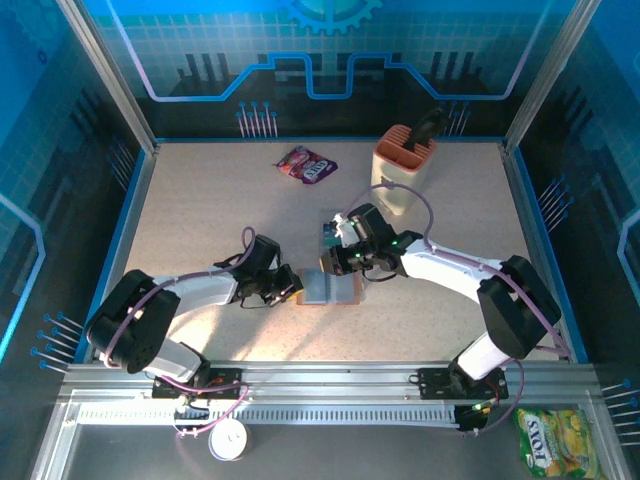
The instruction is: Take the credit cards out of the card holder
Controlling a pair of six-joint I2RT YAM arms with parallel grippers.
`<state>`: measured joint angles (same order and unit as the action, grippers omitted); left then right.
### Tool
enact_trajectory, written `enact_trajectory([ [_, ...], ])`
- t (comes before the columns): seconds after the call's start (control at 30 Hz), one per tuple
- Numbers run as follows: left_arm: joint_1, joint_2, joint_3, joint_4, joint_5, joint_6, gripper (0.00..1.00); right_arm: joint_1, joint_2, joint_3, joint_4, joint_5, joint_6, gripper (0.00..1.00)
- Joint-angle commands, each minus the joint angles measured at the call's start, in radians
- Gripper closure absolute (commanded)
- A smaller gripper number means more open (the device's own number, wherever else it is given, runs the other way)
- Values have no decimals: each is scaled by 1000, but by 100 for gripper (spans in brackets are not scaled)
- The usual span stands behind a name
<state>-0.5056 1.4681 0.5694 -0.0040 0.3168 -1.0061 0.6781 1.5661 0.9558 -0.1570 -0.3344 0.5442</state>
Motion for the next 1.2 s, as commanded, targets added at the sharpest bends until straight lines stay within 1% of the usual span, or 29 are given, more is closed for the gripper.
enact_trajectory([
  [0.0,1,-43,-11,-46,-20,32,89,15,10,-23,37,-25,104,84],
  [0.1,0,-55,-6,-71,-25,38,89,16,32,-28,44,-43,166,86],
  [0.2,0,-55,-16,-60,-19,29,91,20,44,-37,55,-61,199,86],
  [0.37,-3,-16,-10,-38,-4,30,91,19,65,-51,74,-81,223,86],
  [0.43,-4,4,7,-59,-8,40,91,20,77,-52,80,-87,231,85],
  [0.53,-9,11,31,-121,-40,69,91,20,99,-45,78,-97,249,82],
  [0.83,-11,22,16,-100,-36,62,91,37,145,-31,108,-129,265,75],
  [0.93,-10,17,5,-97,-41,56,91,41,152,-29,112,-125,257,70],
  [1.17,-11,-17,4,-97,-38,57,90,41,164,-15,99,-136,255,67],
])
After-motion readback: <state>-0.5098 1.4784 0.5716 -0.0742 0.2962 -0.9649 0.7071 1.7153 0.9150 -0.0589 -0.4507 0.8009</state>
